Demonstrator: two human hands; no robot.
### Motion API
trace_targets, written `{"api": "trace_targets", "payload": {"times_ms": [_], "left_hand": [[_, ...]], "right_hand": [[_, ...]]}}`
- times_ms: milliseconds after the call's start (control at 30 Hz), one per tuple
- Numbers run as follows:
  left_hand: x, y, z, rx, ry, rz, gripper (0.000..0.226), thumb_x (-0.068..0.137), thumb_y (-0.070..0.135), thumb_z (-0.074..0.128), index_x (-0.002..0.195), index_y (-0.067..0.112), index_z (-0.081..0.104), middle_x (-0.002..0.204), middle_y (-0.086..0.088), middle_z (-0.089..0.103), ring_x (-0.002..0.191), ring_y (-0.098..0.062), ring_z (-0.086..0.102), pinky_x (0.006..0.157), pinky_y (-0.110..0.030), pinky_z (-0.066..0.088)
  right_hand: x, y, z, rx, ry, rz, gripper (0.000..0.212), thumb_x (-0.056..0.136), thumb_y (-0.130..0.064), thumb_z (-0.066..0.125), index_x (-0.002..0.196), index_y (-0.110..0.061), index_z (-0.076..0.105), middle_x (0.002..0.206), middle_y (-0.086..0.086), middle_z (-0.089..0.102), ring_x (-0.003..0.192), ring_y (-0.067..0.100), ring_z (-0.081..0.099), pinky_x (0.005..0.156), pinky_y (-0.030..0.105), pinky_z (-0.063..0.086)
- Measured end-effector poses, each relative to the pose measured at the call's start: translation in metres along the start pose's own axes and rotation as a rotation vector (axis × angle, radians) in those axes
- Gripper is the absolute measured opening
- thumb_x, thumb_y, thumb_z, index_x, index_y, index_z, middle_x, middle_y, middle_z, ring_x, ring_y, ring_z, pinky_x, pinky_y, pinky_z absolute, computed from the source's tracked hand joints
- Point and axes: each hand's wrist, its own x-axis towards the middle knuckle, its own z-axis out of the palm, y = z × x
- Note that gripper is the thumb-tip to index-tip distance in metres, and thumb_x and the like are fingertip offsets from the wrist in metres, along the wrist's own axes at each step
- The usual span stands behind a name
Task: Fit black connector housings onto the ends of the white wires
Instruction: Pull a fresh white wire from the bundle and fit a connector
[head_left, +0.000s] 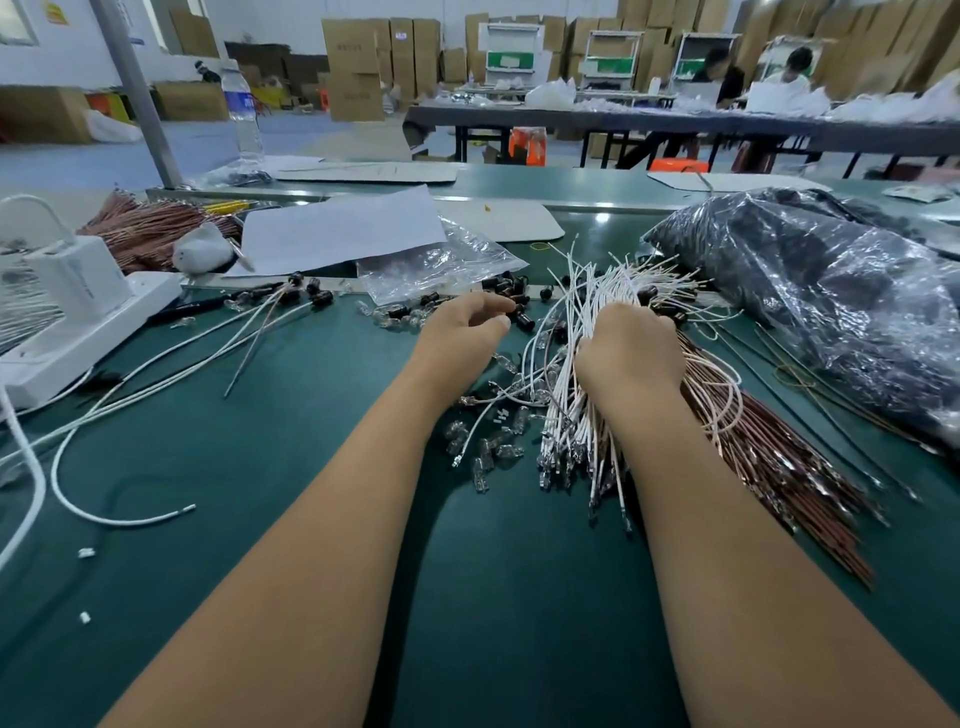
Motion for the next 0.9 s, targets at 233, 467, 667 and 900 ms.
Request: {"api": "trace_targets", "payload": {"times_ms": [233, 467, 667, 900], "left_hand": [[0.000, 0.001, 0.000, 0.009, 0.024, 0.013, 0.022, 0.097, 0.012, 0.049, 0.100, 0.025, 0.068, 0.073, -0.006, 0.063, 0.048, -0.007, 0.041, 0.052, -0.017, 0.039], [0.001, 0.003, -0.001, 0.258, 0.254, 0.371, 0.054, 0.093, -0.006, 0.041, 0.134, 0.026, 0.053, 0.132, 0.015, 0.052, 0.122, -0.013, 0.041, 0.103, -0.020, 0.031], [-0.002, 0.013, 0.004, 0.424, 0.186, 0.589, 0.045, 0.096, 0.007, 0.037, 0.134, 0.025, 0.054, 0.131, 0.007, 0.059, 0.129, -0.019, 0.038, 0.108, -0.038, 0.030], [0.003, 0.013, -0.004, 0.463, 0.455, 0.601, 0.024, 0.100, 0.018, 0.047, 0.105, 0.012, 0.070, 0.091, 0.007, 0.066, 0.091, -0.022, 0.051, 0.080, -0.024, 0.027]], "right_hand": [[0.003, 0.005, 0.000, 0.178, 0.020, 0.055, 0.023, 0.074, 0.001, 0.049, 0.060, -0.012, 0.036, 0.057, 0.003, 0.035, 0.056, 0.022, 0.034, 0.047, 0.026, 0.019], [0.000, -0.005, -0.005, 0.433, 0.246, -0.145, 0.014, 0.092, 0.002, 0.045, 0.094, -0.010, 0.050, 0.082, 0.003, 0.055, 0.075, 0.023, 0.055, 0.061, 0.035, 0.045], [-0.014, -0.018, -0.010, 0.587, 0.317, -0.549, 0.009, 0.098, -0.007, 0.045, 0.096, -0.009, 0.054, 0.080, -0.007, 0.053, 0.065, 0.015, 0.049, 0.053, 0.021, 0.034], [-0.009, -0.014, -0.012, 0.628, 0.586, -0.420, 0.017, 0.097, -0.008, 0.039, 0.095, 0.000, 0.054, 0.075, -0.004, 0.048, 0.056, 0.006, 0.040, 0.049, 0.012, 0.029]]}}
